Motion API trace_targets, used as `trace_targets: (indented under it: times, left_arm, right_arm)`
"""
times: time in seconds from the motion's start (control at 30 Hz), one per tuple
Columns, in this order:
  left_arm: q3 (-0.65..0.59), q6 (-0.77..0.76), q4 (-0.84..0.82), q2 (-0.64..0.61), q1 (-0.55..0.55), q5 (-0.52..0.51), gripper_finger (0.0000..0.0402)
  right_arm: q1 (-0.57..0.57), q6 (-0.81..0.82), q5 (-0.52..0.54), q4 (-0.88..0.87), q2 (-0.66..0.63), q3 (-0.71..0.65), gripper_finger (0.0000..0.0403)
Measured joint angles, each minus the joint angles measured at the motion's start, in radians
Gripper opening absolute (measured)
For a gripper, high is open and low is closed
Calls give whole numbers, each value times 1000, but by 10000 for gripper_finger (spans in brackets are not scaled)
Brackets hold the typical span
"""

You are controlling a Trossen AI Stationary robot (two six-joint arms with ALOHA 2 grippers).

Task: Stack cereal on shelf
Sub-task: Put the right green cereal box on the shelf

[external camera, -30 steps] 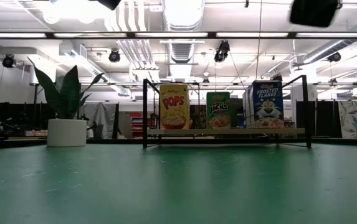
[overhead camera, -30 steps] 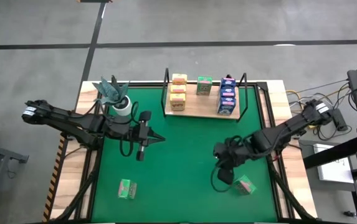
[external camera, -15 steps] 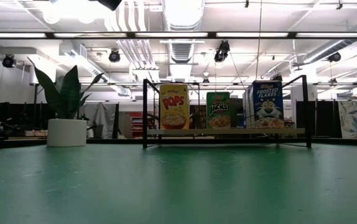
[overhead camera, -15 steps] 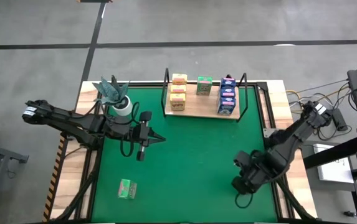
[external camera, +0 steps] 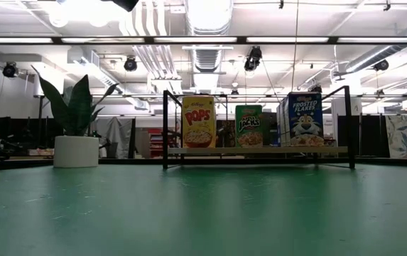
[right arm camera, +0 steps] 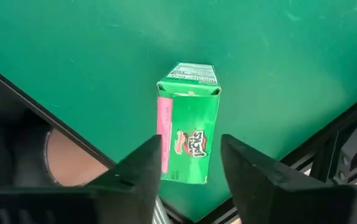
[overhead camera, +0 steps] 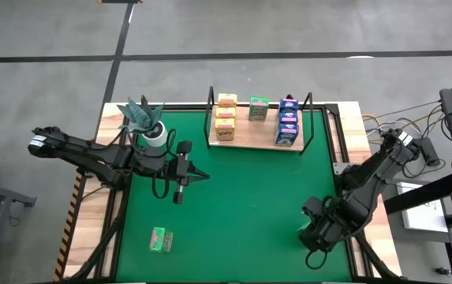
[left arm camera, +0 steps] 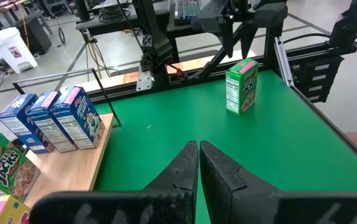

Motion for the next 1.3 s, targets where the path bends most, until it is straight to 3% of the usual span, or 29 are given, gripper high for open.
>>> trace_targets:
  times: [0.17,0.5,1.13,1.3]
  left_arm:
    - [0,1,3,0,0,0,0]
    - [0,10,18,0,0,-16,0]
    - [0,9,18,0,0,-18,0]
    - [0,9,18,0,0,-18,0]
  right_arm:
    - [9,14,-17,3,24,0,197]
    - [10,-39,-79,9,110,0,233]
    - [9,-80,-44,30,188,-1,235]
    - [10,-90,-50,30,207,-1,219]
